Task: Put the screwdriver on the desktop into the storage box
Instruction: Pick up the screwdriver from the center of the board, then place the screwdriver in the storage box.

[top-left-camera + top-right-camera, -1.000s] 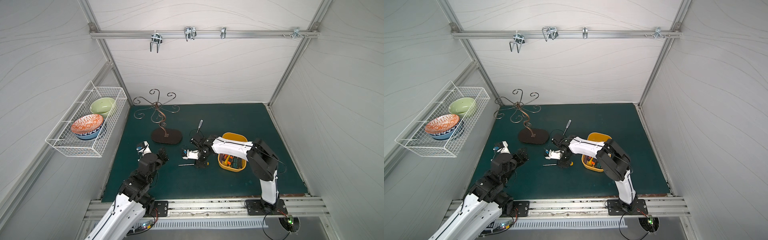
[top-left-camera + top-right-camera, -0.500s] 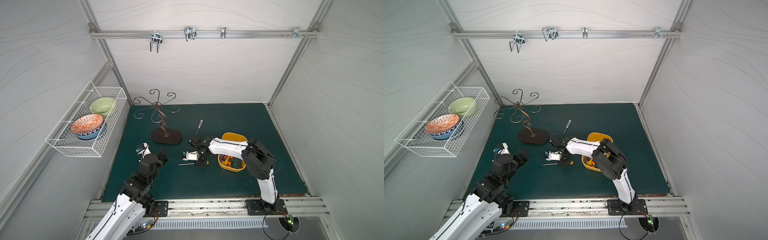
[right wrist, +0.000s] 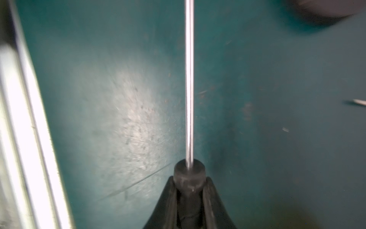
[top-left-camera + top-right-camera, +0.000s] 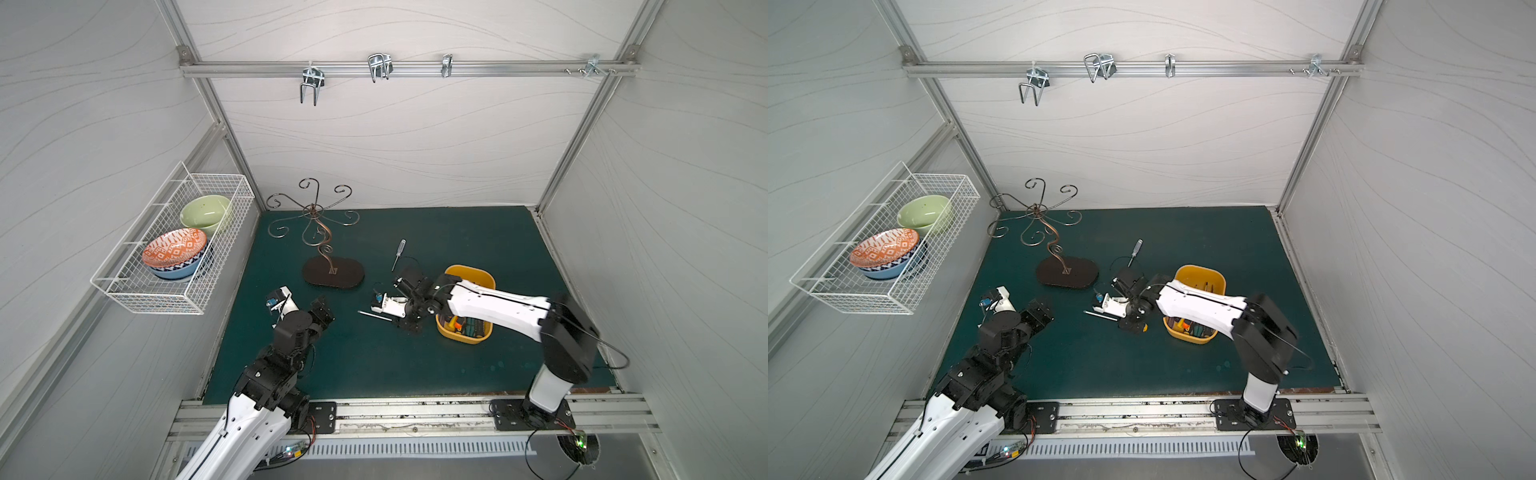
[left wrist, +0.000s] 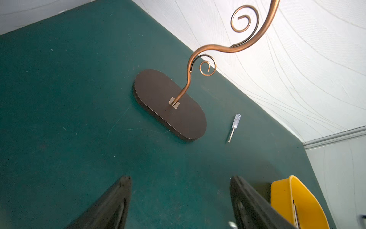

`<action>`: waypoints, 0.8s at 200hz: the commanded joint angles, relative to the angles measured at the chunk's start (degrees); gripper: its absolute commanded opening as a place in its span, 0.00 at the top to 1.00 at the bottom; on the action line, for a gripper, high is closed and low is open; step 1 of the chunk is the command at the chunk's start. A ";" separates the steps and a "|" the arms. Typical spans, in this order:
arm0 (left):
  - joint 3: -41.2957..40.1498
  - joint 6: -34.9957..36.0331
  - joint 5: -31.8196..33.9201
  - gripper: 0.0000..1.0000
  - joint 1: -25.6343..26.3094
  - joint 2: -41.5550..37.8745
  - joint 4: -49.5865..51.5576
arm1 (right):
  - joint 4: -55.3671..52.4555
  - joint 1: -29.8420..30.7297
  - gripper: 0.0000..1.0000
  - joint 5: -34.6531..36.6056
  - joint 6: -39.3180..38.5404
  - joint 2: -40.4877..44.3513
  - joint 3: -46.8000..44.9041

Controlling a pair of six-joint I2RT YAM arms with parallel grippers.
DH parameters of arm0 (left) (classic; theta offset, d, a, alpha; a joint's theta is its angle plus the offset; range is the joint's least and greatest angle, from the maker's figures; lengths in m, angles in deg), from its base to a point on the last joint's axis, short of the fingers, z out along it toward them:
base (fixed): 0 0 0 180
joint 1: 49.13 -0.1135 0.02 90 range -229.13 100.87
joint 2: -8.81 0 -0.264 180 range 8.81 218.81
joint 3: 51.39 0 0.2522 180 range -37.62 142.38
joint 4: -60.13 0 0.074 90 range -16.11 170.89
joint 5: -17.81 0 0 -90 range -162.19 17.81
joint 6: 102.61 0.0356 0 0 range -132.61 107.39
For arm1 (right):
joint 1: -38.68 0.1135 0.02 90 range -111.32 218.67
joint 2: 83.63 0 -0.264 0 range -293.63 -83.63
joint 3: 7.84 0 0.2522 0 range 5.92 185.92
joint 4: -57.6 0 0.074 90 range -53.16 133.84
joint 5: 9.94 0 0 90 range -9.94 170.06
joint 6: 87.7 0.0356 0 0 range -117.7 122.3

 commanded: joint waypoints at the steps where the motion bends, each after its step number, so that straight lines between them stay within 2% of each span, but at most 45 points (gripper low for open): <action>1: 2.06 0.82 0.81 0.18 -0.25 -0.65 -0.99 | 7.67 -0.38 1.00 6.50 21.70 9.79 -5.76; 16: 2.05 0.53 -0.13 0.18 -0.27 -0.07 -1.59 | 6.59 -0.86 1.00 15.34 38.11 16.06 -8.79; 26: 2.05 0.50 -0.98 0.18 -0.29 0.57 -2.38 | 2.33 -2.63 1.00 18.62 51.99 19.18 -9.65; 40: 1.97 0.27 -2.32 0.18 -0.31 1.60 -3.53 | -1.55 -7.37 1.00 15.44 66.79 22.52 -11.97; 57: 2.22 -0.17 -4.37 0.18 -0.25 3.32 -4.50 | 1.18 -11.53 1.00 12.27 75.05 25.54 -16.77; 76: 2.62 -1.06 -6.68 0.18 -0.30 5.02 -5.07 | 2.76 -15.87 1.00 11.76 78.73 26.43 -19.63; 111: 2.59 -2.82 -9.85 0.19 -0.29 7.63 -6.58 | 4.25 -22.46 1.00 8.08 76.49 20.73 -18.67; 160: 3.50 -2.70 -13.01 0.20 -0.25 12.67 -8.07 | 4.93 -23.19 0.99 7.93 72.39 10.75 -16.32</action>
